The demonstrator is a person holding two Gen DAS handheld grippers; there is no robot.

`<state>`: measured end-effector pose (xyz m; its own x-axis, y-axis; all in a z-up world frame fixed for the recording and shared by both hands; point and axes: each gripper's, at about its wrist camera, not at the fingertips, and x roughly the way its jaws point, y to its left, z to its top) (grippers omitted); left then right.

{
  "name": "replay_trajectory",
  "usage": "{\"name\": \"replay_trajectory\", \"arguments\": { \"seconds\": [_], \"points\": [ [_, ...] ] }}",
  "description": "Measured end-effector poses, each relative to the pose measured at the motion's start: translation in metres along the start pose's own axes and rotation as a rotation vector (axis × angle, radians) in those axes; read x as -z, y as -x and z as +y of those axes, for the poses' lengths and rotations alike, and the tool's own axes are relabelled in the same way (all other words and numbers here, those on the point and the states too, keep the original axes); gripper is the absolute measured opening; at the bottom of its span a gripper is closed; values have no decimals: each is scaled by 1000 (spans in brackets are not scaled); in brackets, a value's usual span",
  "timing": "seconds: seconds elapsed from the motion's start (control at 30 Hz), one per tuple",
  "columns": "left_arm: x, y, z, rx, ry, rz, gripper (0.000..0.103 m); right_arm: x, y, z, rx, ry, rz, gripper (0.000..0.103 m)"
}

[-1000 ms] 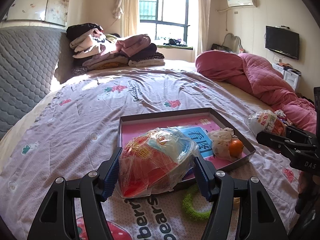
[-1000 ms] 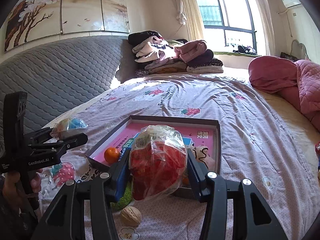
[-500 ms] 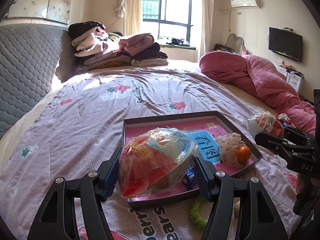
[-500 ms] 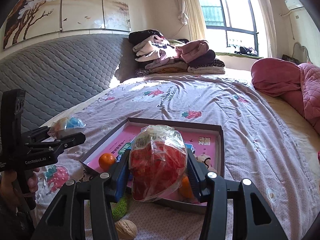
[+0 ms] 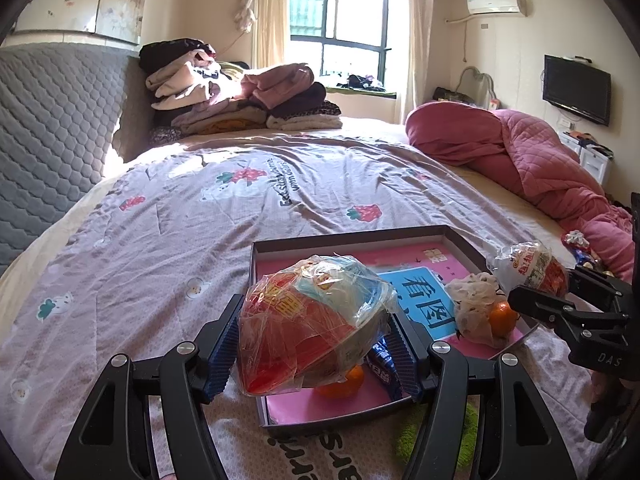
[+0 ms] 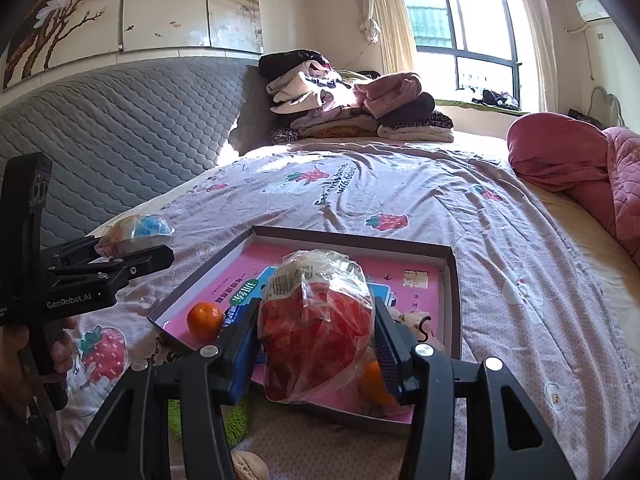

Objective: Organize objects
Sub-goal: 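Lower the clear bag into the tray and open the left tool while the right tool lowers the red bag, then lower the red-filled bag into the tray and open the right tool while the left tool withdraws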

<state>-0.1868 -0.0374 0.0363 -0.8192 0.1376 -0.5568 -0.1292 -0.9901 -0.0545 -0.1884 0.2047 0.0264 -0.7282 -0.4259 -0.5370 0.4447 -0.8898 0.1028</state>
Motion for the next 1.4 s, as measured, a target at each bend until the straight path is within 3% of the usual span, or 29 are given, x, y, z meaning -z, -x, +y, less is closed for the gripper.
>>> {"name": "replay_trajectory", "arguments": {
  "seconds": [0.6, 1.4],
  "points": [
    [5, -32, 5, -14, 3, 39, 68, 3, -28, 5, 4, 35, 39, 52],
    [18, -66, 6, -34, -4, 119, 68, 19, -61, 6, 33, 51, 163, 52]
  ]
}}
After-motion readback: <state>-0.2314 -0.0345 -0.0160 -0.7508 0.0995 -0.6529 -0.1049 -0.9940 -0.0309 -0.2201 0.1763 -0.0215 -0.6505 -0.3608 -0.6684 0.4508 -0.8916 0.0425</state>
